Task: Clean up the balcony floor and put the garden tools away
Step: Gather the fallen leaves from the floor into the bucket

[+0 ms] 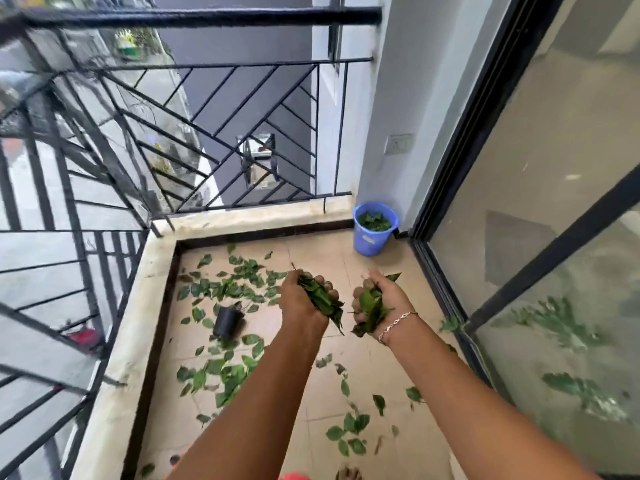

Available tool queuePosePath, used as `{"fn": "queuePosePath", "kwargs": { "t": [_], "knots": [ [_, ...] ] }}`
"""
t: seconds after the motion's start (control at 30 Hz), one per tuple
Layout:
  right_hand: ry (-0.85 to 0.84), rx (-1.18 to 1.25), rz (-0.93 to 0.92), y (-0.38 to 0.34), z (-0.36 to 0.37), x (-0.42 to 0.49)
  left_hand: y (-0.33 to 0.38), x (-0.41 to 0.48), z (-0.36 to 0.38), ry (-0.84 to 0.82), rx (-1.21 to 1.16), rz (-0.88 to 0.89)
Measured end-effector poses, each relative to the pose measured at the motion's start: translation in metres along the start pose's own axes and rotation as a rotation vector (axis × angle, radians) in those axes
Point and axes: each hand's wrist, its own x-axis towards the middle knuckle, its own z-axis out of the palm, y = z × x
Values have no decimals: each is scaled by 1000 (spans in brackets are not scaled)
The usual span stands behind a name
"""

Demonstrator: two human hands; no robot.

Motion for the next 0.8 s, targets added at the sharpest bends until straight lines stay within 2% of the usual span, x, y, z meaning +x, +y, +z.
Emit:
{"fn": "queuePosePath", "kwargs": {
  "t": [0.37, 0.63, 0.8],
  "knots": [
    [59, 7, -71, -122, 34, 142, 36, 159, 126, -31, 87, -51],
    [200, 55, -70, -210, 85, 286, 98, 302, 223, -12, 260, -138],
    [259, 132, -100, -241, 88, 345, 99, 363, 270, 1, 303, -227]
  ]
}}
